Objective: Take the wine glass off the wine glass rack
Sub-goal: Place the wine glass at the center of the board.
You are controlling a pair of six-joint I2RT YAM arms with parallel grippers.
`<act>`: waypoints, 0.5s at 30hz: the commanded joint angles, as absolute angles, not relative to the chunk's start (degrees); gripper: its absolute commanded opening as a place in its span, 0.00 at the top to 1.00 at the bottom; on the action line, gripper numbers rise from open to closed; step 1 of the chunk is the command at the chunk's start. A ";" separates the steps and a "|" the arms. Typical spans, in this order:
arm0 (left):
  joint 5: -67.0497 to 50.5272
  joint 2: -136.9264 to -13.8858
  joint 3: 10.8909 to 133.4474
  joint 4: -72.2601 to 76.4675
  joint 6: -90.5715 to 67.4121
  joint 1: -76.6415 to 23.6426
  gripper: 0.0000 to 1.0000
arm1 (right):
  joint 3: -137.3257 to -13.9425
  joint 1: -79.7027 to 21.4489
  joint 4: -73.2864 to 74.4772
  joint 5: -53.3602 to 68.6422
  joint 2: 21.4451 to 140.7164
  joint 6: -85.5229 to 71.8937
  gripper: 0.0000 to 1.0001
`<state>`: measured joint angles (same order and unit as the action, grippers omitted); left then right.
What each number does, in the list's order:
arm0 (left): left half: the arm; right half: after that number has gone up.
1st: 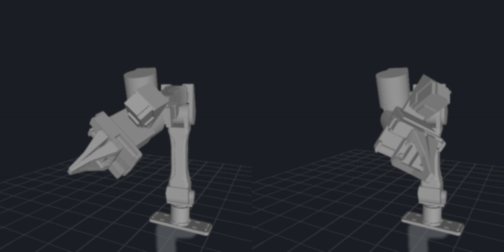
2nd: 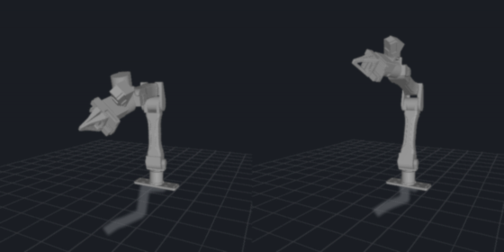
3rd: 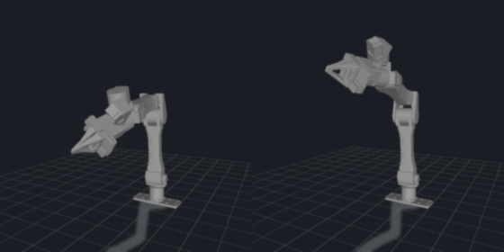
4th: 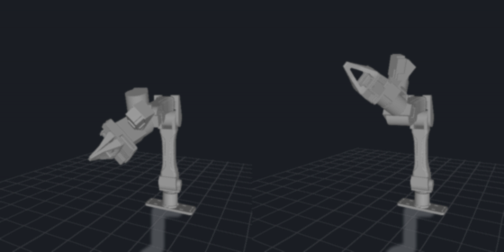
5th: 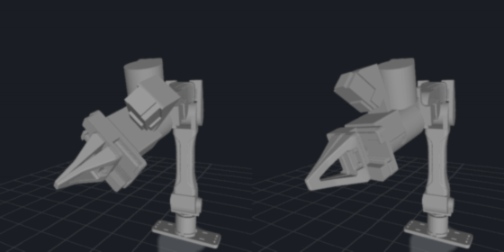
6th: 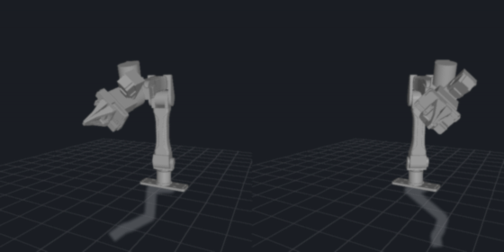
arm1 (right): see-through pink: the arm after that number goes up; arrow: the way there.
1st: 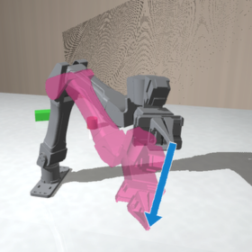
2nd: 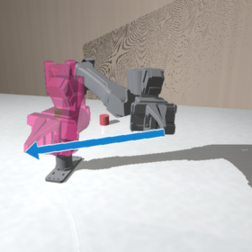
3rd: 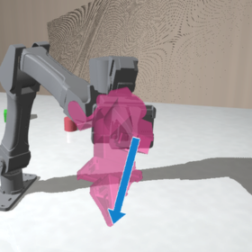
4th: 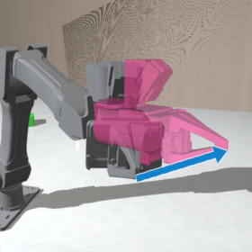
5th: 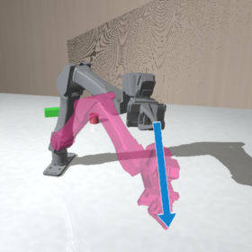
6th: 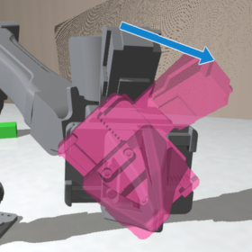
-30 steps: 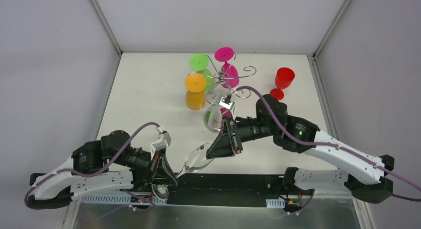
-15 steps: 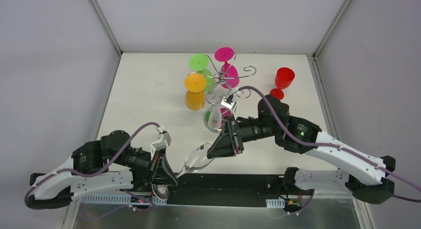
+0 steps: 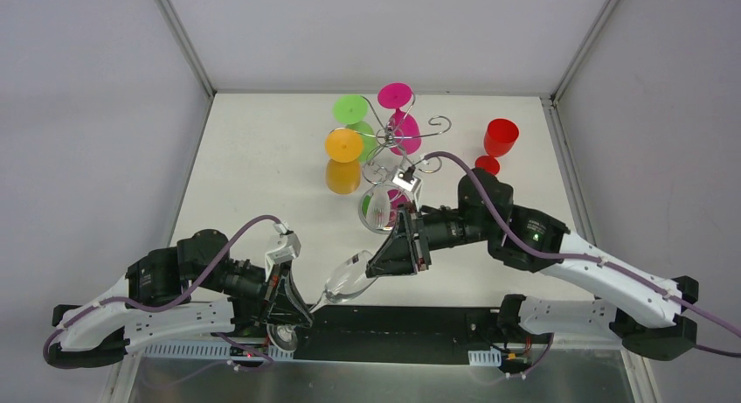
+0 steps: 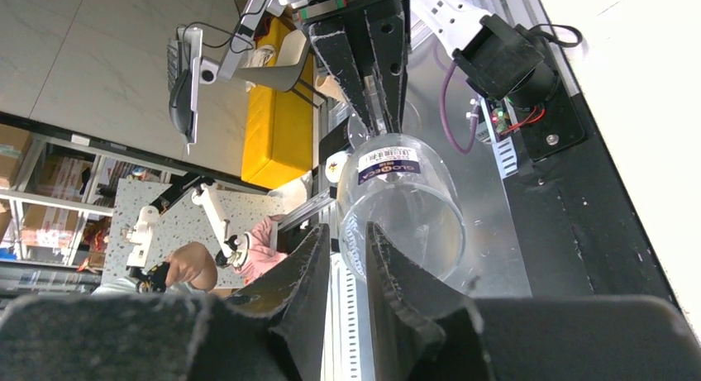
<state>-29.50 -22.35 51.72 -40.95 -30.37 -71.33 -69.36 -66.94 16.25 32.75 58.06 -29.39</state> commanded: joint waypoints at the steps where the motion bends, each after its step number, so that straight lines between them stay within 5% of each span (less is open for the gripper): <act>1: -29.20 -21.42 52.12 -35.93 -29.26 -71.90 1.00 | -68.64 -66.71 14.83 27.74 54.05 -29.71 0.75; 3: -29.11 -21.32 52.03 -35.95 -29.31 -71.91 1.00 | -68.10 -66.78 15.91 24.17 52.15 -30.21 0.12; 4: -29.09 -21.14 51.91 -35.95 -29.35 -71.90 1.00 | -67.73 -66.68 16.00 23.17 51.16 -30.06 0.06; 15: -28.55 -20.30 51.48 -35.95 -29.44 -71.91 1.00 | -68.65 -66.27 23.93 10.22 44.75 -28.95 0.01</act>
<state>-28.86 -20.80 51.48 -40.97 -30.39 -71.33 -67.33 -66.57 20.45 18.79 46.81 -29.56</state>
